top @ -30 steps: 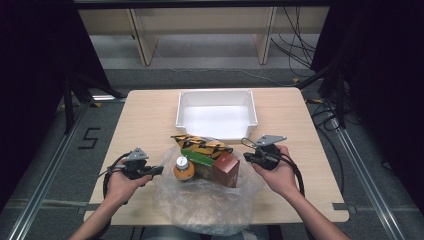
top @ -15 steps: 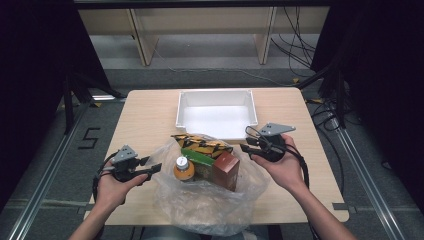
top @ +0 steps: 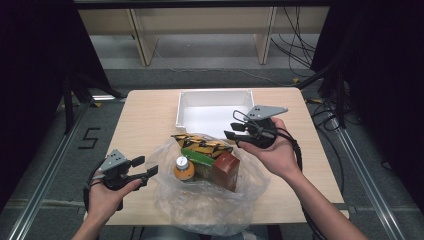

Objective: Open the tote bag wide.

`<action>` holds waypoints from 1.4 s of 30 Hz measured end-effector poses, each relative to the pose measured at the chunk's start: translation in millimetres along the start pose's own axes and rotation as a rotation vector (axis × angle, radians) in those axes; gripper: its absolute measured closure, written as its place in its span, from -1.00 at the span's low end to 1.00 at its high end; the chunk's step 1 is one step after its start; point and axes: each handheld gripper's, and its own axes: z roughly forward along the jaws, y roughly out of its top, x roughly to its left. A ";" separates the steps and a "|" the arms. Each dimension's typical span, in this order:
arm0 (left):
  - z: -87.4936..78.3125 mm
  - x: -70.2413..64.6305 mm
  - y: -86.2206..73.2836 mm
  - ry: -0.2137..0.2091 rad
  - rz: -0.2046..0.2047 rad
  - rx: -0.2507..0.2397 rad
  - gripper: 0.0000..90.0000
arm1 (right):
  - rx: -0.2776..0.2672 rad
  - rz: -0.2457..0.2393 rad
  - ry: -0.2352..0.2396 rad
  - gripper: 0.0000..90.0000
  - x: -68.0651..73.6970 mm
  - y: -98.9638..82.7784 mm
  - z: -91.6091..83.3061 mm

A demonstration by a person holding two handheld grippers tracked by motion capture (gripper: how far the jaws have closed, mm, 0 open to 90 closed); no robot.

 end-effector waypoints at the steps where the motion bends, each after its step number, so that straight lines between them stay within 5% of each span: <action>1: 0.0 0.9 -0.3 0.005 0.011 0.007 -0.27 | -0.007 -0.012 0.006 0.38 0.2 1.5 1.6; 7: 2.5 1.4 -4.7 0.007 -0.001 0.023 -0.29 | -0.009 -0.055 0.036 0.34 4.7 8.5 8.5; 11: 3.5 1.9 -6.1 0.007 -0.011 0.023 -0.29 | 0.019 -0.021 0.070 0.31 10.0 9.4 13.8; 22: 5.0 1.9 -5.1 0.007 -0.016 0.021 -0.30 | -0.001 -0.067 0.106 0.25 19.8 18.3 24.4; 23: 4.8 1.3 -5.3 0.008 -0.026 0.020 -0.30 | 0.019 -0.035 0.106 0.25 22.9 17.8 24.4; 24: 4.5 2.4 -4.9 0.006 -0.009 0.019 -0.30 | 0.002 -0.074 0.114 0.25 21.5 17.6 27.7; 42: 4.7 2.9 -3.9 0.007 -0.013 0.008 -0.30 | 0.139 -0.059 0.121 0.27 26.0 10.5 38.0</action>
